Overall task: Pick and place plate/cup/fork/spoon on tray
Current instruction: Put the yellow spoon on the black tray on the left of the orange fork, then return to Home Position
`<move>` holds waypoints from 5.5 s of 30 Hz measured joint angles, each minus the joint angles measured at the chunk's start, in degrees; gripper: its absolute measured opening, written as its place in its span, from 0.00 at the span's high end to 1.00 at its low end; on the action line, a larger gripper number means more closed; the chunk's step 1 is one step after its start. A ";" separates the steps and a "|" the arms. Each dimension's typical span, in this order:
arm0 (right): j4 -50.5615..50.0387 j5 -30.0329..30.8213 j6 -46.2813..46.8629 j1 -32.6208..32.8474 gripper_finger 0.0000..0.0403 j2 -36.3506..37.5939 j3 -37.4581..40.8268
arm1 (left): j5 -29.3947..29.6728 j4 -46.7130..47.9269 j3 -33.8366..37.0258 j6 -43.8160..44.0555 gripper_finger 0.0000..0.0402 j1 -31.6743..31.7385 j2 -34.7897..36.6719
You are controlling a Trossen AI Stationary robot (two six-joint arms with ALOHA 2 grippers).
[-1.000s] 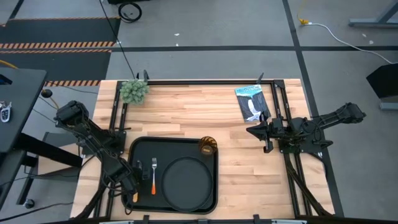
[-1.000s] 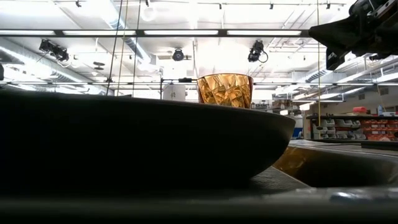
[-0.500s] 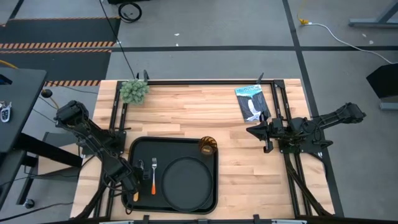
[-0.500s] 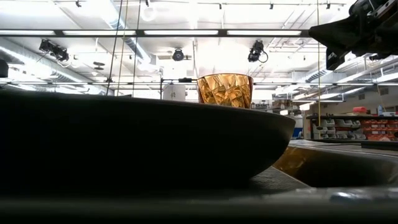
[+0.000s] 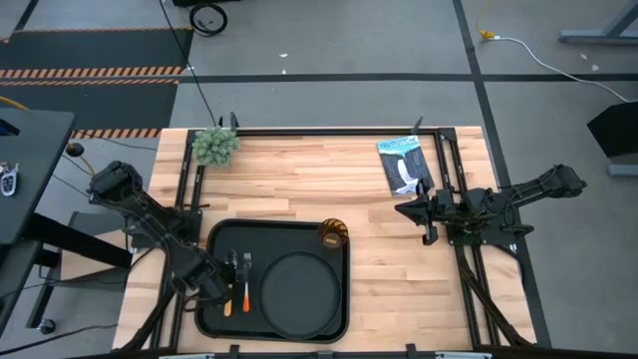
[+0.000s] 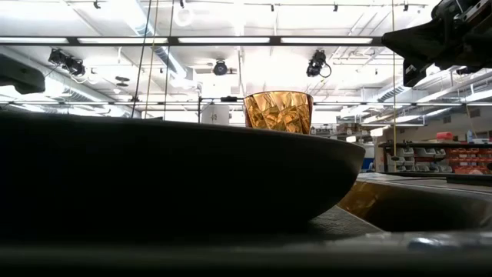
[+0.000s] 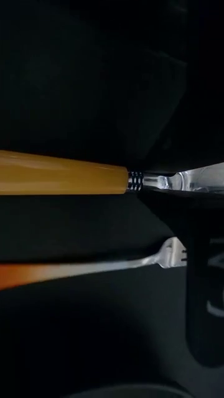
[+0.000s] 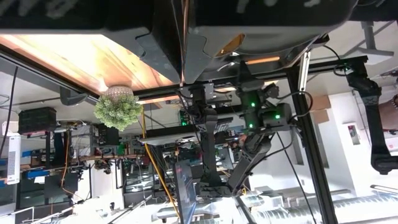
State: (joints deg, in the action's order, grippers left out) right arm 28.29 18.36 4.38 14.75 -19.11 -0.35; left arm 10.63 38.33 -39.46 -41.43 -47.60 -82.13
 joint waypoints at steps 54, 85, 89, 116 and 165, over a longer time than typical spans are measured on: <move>-0.02 -0.01 -0.01 0.00 0.94 0.00 -0.01 | -1.14 5.40 -2.84 7.52 0.73 0.92 0.04; 0.01 0.00 0.00 0.00 0.94 0.00 0.00 | 8.22 -75.30 2.62 39.53 0.90 4.75 18.16; 0.00 -0.01 -0.02 0.01 0.94 0.00 0.00 | 8.26 -81.01 2.62 37.49 0.90 4.73 19.24; 0.00 0.01 0.00 -0.01 0.94 0.00 -0.01 | -3.21 -93.21 36.26 39.52 0.91 5.47 32.74; 0.08 0.01 0.00 0.00 0.94 0.00 -0.01 | -7.63 -39.70 38.99 46.53 0.91 37.34 81.97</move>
State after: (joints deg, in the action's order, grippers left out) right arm 28.38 18.37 4.38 14.76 -19.11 -0.36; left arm 3.00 -1.37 -0.47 5.10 -10.26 -0.16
